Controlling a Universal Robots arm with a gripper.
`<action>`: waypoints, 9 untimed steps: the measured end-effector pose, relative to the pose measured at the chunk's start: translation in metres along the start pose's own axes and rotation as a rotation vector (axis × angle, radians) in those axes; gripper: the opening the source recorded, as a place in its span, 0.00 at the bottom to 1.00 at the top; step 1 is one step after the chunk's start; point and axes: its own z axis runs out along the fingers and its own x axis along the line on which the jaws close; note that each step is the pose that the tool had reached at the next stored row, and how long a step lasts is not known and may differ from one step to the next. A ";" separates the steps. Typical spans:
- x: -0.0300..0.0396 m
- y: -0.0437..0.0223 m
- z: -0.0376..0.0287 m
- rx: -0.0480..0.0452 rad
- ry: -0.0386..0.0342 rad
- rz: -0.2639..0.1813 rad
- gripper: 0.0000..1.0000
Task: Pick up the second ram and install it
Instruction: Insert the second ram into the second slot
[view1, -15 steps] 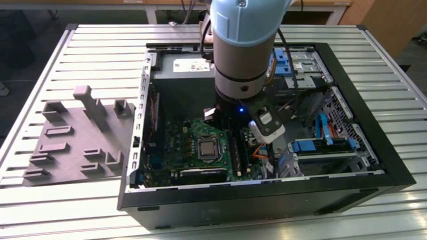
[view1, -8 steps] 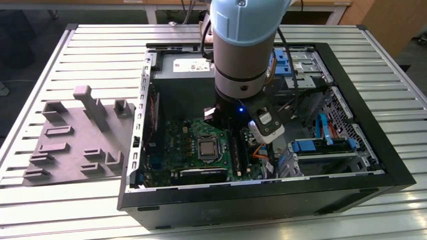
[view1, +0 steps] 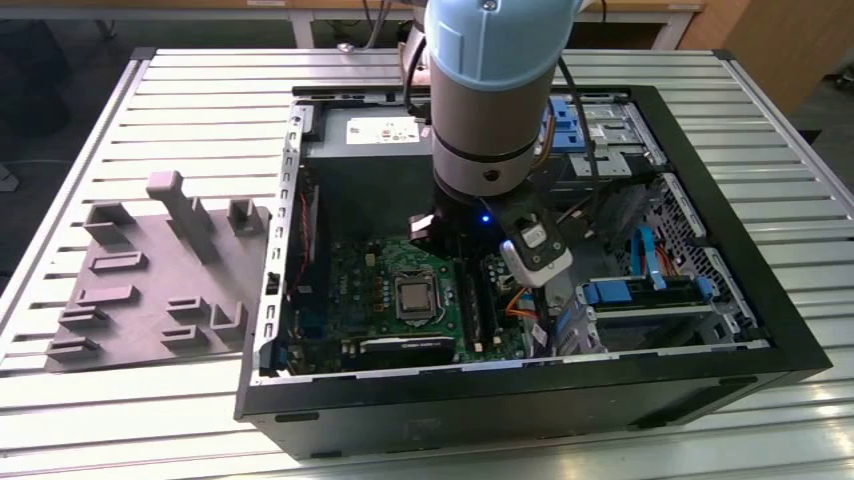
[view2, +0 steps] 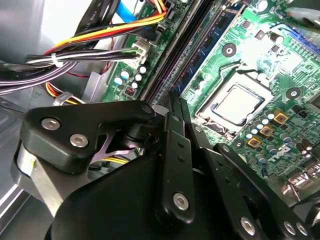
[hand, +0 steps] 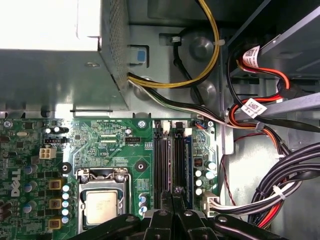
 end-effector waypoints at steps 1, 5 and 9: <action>0.0000 0.0000 0.0000 0.0000 0.0000 0.000 0.11; 0.0000 0.0007 0.0000 -0.0001 0.0000 0.000 0.11; 0.0006 0.0008 0.0000 0.0002 -0.0003 0.004 0.11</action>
